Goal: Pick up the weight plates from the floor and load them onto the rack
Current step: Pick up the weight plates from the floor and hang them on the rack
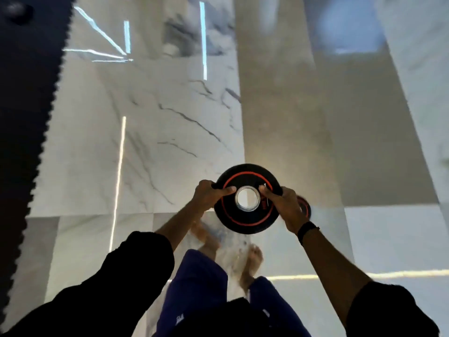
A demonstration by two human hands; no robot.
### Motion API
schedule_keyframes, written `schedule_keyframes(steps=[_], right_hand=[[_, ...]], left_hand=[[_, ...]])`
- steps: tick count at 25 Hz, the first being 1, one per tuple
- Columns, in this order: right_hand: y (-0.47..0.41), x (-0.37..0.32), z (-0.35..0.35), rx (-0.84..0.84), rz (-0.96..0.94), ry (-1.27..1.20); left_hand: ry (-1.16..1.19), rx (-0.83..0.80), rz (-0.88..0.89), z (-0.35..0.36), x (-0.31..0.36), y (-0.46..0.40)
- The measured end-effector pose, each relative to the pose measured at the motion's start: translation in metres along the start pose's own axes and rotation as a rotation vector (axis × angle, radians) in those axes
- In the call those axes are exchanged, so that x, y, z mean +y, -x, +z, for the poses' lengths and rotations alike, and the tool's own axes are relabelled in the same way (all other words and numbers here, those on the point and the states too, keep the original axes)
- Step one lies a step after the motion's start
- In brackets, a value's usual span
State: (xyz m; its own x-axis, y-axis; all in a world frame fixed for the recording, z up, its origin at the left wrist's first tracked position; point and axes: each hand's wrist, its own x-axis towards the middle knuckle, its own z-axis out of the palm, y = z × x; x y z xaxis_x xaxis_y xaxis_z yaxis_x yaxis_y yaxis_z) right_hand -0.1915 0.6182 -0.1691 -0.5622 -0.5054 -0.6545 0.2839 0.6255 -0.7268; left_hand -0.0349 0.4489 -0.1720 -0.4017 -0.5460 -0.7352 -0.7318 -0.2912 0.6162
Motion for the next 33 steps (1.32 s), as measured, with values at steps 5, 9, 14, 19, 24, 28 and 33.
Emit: schedule_keyframes(steps=[5, 9, 14, 19, 24, 28, 33], right_hand=[[-0.019, -0.139, 0.153, -0.316, -0.19, 0.257], [-0.006, -0.214, 0.32, -0.592, -0.34, 0.426], [0.054, -0.28, 0.507, -0.92, -0.506, 0.465], [0.1, -0.34, 0.676, -1.222, -0.641, 0.498], [0.136, -0.409, 0.836, -1.454, -0.717, 0.532], [0.188, -0.463, 0.956, -1.673, -0.802, 0.565], [0.254, -0.473, 1.069, -1.883, -0.883, 0.639]], left_hand=[[0.329, 0.322, 0.033, -0.167, -0.044, 0.038], [0.532, 0.646, -0.003, -0.297, -0.096, 0.086], [0.637, 1.017, -0.031, -0.44, -0.148, 0.163], [0.722, 1.323, -0.058, -0.556, -0.186, 0.211], [0.724, 1.621, -0.075, -0.671, -0.206, 0.233], [0.744, 1.841, -0.146, -0.748, -0.22, 0.262], [0.747, 2.033, -0.251, -0.815, -0.258, 0.303]])
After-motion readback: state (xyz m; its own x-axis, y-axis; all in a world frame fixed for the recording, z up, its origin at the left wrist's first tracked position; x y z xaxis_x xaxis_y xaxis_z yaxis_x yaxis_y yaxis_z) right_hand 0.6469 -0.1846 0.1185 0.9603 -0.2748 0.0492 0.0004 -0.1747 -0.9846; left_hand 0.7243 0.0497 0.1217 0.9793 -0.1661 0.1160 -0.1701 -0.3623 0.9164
